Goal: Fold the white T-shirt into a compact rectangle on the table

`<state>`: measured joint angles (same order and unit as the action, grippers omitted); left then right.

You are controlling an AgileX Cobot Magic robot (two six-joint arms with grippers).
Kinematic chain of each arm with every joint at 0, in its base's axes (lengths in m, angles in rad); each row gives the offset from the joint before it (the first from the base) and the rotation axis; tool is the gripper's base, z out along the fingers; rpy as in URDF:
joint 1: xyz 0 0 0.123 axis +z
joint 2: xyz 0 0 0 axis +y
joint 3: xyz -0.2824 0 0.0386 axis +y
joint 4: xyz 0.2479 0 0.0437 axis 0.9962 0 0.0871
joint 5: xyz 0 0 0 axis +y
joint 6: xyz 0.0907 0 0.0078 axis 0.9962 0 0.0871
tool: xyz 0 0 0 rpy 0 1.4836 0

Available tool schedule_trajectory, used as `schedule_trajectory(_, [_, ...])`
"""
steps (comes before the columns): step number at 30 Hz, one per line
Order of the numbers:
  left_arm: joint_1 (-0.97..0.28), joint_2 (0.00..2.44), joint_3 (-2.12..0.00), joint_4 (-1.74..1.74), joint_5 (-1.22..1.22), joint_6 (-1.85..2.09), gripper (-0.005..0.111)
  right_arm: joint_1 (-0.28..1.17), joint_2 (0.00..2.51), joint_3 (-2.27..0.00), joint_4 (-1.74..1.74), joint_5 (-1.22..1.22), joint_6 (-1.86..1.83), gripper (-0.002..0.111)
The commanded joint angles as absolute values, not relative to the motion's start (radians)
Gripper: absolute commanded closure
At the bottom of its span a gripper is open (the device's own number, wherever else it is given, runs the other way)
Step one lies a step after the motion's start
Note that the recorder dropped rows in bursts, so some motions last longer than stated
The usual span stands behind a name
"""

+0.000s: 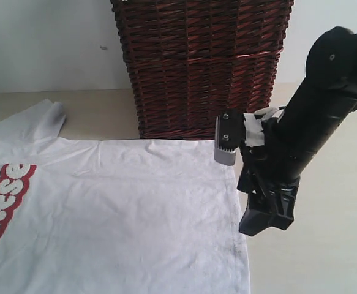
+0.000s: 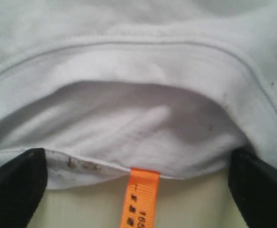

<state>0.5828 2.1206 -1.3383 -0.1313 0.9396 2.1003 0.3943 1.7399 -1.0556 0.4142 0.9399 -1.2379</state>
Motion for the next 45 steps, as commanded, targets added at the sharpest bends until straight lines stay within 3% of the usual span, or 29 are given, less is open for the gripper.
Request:
schedule_trajectory(1, [0.579, 2.157, -1.329, -0.145, 0.943, 2.091, 0.002, 0.408, 1.804, -1.054, 0.394, 0.934, -1.278, 0.036])
schedule_trajectory(7, [0.579, 2.157, -1.329, -0.146, 0.939, 2.091, 0.002, 0.477, 1.891, -1.054, 0.384, 0.778, -1.308, 0.036])
schedule_trajectory(27, [0.579, 2.157, -1.329, -0.151, 0.937, 2.091, 0.002, 0.477, 2.003, -1.054, 0.312, 0.748, -1.167, 0.037])
schedule_trajectory(33, [0.579, 2.157, -1.329, -0.155, 0.937, 2.091, 0.002, 0.477, 2.003, -1.054, 0.312, 0.751, -1.167, 0.045])
schedule_trajectory(40, [0.579, 2.157, -1.329, -0.162, 0.937, 2.091, 0.002, 0.477, 2.041, -1.054, 0.287, 0.782, -1.147, 0.072])
schedule_trajectory(43, [0.579, 2.157, -1.329, -0.167, 0.937, 2.091, 0.002, 0.477, 2.047, -1.054, 0.305, 0.782, -1.134, 0.063])
schedule_trajectory(45, [0.579, 2.157, -1.329, -0.167, 0.937, 2.091, 0.002, 0.477, 2.027, -1.054, 0.270, 0.777, -1.127, 0.047])
